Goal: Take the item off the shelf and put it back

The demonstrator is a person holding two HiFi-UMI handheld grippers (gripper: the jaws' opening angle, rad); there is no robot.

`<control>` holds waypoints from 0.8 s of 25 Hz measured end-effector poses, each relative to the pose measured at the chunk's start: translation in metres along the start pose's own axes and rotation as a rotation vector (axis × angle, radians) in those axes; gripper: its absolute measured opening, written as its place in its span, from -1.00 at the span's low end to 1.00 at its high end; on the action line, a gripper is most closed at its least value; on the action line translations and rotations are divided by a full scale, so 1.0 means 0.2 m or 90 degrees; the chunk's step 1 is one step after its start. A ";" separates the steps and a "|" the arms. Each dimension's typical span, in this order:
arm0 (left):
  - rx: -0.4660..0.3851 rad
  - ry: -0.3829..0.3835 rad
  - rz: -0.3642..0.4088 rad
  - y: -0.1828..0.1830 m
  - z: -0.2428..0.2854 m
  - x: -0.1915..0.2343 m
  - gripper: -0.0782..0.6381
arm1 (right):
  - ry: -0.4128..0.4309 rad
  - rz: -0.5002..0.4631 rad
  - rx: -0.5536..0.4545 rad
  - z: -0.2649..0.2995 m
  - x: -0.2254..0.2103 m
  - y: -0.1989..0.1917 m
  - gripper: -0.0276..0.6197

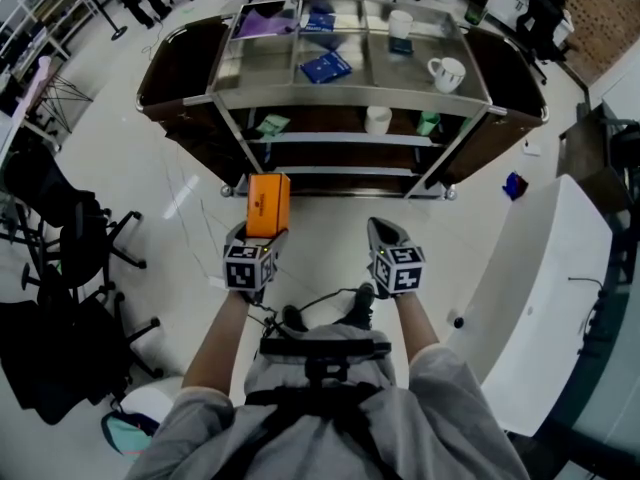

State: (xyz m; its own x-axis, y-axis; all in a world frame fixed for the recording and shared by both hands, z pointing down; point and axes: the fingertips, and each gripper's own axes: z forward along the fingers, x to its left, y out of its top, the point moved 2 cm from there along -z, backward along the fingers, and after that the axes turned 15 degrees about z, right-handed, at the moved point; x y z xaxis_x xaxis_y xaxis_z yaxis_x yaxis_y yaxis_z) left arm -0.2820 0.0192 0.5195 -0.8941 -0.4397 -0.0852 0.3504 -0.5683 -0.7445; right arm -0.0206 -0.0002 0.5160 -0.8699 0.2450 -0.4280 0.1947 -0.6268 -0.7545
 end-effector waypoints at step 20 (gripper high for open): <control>0.014 0.001 0.001 0.16 0.22 -0.16 0.34 | 0.029 -0.041 0.019 0.03 -0.13 0.16 -0.89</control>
State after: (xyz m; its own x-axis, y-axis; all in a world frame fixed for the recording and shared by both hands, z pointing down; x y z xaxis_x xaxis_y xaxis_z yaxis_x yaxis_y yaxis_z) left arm -0.2304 -0.0158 0.5285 -0.8939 -0.4398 -0.0870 0.3578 -0.5829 -0.7295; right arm 0.0054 -0.0315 0.5071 -0.8585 0.3181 -0.4023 0.1252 -0.6307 -0.7659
